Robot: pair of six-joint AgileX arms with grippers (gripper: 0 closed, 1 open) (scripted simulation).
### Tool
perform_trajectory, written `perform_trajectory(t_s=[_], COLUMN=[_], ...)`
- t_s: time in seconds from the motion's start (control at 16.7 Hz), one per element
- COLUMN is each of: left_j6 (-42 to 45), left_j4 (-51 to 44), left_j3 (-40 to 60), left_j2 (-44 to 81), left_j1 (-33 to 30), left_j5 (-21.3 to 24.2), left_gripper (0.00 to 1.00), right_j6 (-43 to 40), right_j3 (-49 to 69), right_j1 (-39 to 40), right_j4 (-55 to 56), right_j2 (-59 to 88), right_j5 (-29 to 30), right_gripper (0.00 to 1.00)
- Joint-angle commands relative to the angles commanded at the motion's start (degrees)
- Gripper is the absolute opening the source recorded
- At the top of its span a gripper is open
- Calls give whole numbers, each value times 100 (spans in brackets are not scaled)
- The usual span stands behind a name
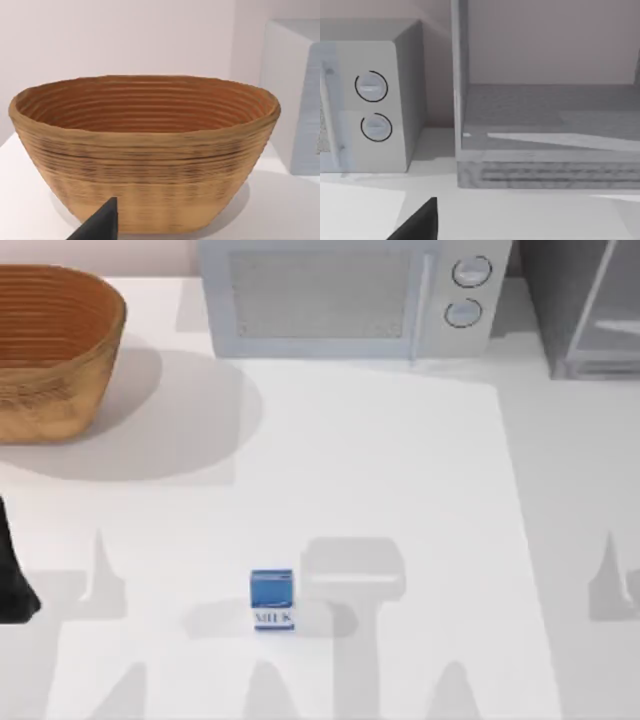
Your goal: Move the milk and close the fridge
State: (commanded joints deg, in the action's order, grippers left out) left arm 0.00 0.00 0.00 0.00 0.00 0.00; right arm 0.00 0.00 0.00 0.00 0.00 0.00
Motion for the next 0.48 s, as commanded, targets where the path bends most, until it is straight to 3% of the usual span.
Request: perform_trajectory(t_s=[0.24,0.48], left_j6=[0,0], left_j4=[0,0], left_j3=[0,0], left_j2=[0,0], left_j1=[0,0], left_j5=[0,0], left_gripper=[100,100], right_j6=[24,50], right_j3=[-27,-15], right_j1=[184,1197], right_j4=[172,942], right_j2=[190,1077], right_j5=[186,1214], right_gripper=[100,100])
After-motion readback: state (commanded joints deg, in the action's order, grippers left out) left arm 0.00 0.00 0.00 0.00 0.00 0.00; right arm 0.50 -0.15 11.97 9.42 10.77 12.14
